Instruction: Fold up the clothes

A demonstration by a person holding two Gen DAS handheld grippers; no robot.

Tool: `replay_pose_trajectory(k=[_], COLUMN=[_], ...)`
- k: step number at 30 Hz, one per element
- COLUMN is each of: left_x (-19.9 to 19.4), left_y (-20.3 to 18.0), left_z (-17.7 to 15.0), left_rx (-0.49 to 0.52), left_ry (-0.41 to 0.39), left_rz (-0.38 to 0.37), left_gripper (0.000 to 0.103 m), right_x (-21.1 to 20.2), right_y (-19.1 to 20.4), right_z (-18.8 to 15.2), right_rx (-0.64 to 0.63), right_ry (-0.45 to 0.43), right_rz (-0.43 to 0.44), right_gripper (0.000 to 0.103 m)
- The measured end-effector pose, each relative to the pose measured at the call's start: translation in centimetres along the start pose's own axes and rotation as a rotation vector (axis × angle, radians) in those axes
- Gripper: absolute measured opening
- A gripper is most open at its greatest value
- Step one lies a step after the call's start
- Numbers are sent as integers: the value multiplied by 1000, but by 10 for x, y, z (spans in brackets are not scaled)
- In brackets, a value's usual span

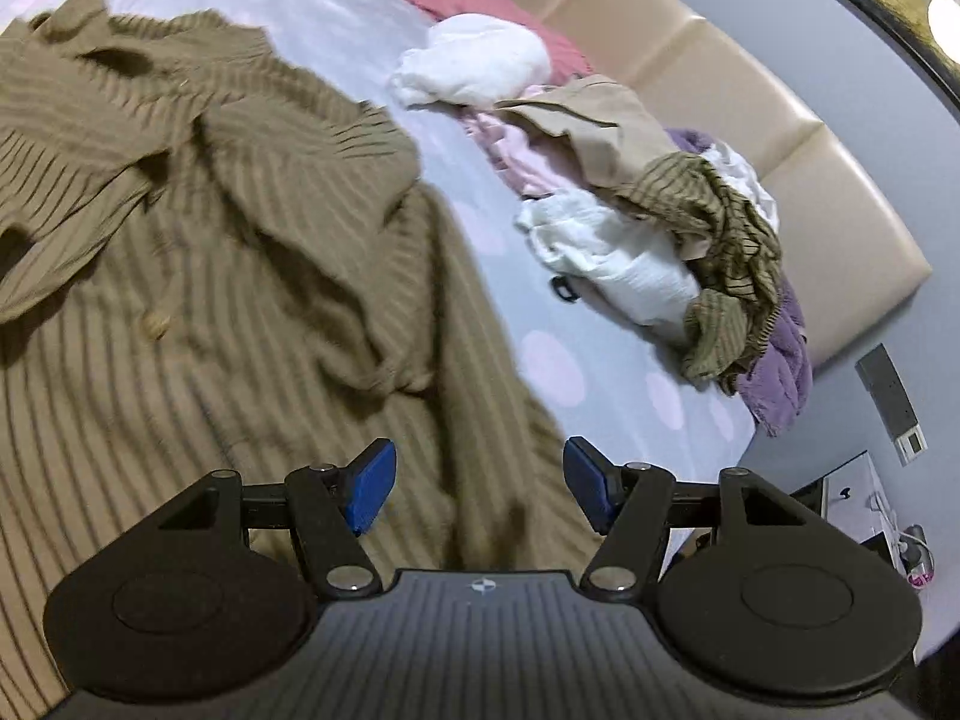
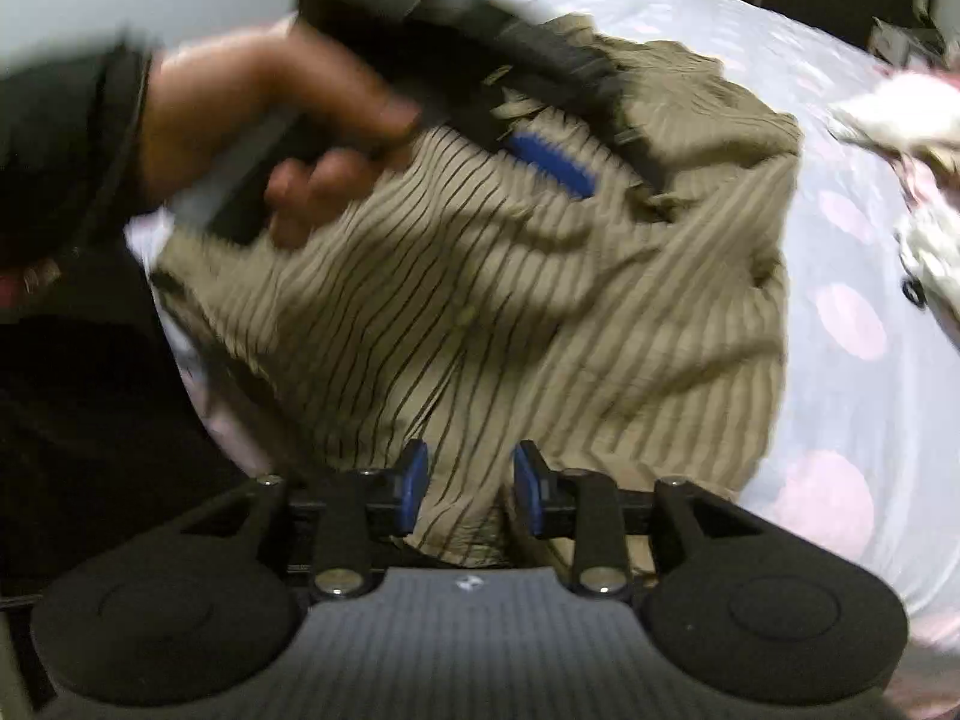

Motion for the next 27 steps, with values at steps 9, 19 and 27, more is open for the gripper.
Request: replay_pose_trajectory(k=[9,19,27], left_x=[19,48,43], left_y=[27,40,53], left_z=[33,70,81], left_rx=[-101,-83,-143], left_ry=[-72,-21,-29], left_rz=[26,95,93], left_gripper=[60,55,5], right_x=[-30,15,16], right_y=[-48,-3,20], right_z=[-13,-33,-63], right_rx=[119,-160,-250], right_ry=[-81,96,204], right_rz=[-131,-237,-190], right_gripper=[50,51,5])
Point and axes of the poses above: each gripper's, at about its wrist camera, not at the fingertips, and x roughly the way its jaws point, y to its left, z to its top, the point moved 3 cm from there along x, roughly the way its jaws point, and after that the axes turned 10 degrees about y, right-handed, at the moved point
